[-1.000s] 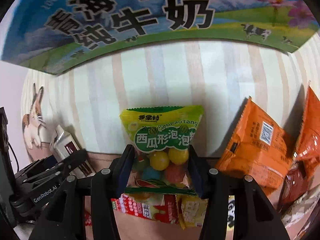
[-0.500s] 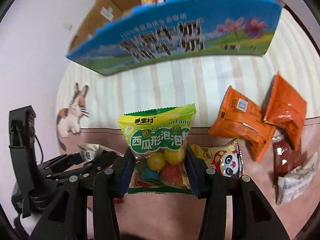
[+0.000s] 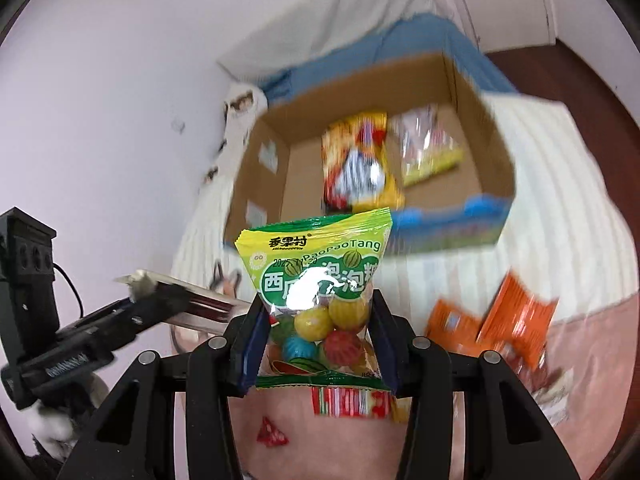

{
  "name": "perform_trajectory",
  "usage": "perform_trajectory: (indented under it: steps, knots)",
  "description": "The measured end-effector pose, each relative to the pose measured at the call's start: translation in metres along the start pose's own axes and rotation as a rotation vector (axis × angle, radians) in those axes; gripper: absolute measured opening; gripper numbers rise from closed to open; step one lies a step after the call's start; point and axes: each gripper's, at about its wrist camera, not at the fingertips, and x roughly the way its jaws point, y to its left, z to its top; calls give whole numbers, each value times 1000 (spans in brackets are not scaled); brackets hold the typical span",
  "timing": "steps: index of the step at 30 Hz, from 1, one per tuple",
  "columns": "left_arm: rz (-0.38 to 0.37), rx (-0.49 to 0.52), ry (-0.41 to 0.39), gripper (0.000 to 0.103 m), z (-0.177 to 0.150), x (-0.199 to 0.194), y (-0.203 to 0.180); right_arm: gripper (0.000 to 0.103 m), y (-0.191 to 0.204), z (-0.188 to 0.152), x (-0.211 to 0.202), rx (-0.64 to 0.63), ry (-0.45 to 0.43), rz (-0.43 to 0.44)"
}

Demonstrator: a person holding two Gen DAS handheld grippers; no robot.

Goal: Organize snacks
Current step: 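Carry both snacks into the cardboard box and open both tools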

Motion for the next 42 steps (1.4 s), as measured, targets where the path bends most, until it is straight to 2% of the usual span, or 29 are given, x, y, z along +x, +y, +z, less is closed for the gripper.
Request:
perform_trajectory:
  steps: [6, 9, 14, 21, 22, 24, 26, 27, 28, 29, 33, 37, 42]
  knots:
    - [55, 27, 38, 56, 71, 22, 0, 50, -12, 58, 1, 8, -67, -56]
    - [67, 10, 105, 56, 97, 53, 8, 50, -22, 83, 14, 9, -62, -96]
    - [69, -34, 222, 56, 106, 102, 23, 50, -43, 101, 51, 34, 6, -141]
    - [188, -32, 386, 56, 108, 179, 44, 52, -73, 101, 112, 50, 149, -234]
    - [201, -38, 419, 56, 107, 190, 46, 54, -78, 102, 122, 56, 189, -259]
    - [203, -37, 444, 58, 107, 203, 48, 67, -84, 102, 137, 55, 238, -299]
    - [219, -26, 422, 65, 108, 205, 46, 74, -85, 102, 143, 44, 239, -301]
    - [213, -29, 414, 73, 108, 205, 46, 83, -84, 102, 144, 41, 237, -304]
    - [202, -34, 406, 79, 109, 204, 46, 86, -84, 102, 145, 39, 237, -306]
    - [193, -41, 395, 79, 108, 201, 46, 90, -83, 103, 146, 38, 237, -302]
    - [173, -63, 315, 79, 107, 183, 45, 93, -78, 101, 143, 36, 216, -308]
    - [135, -23, 177, 80, 103, 154, 34, 94, -74, 102, 131, 53, 178, -286]
    - [95, 26, 98, 81, 97, 130, 21, 94, -73, 93, 108, 90, 128, -220]
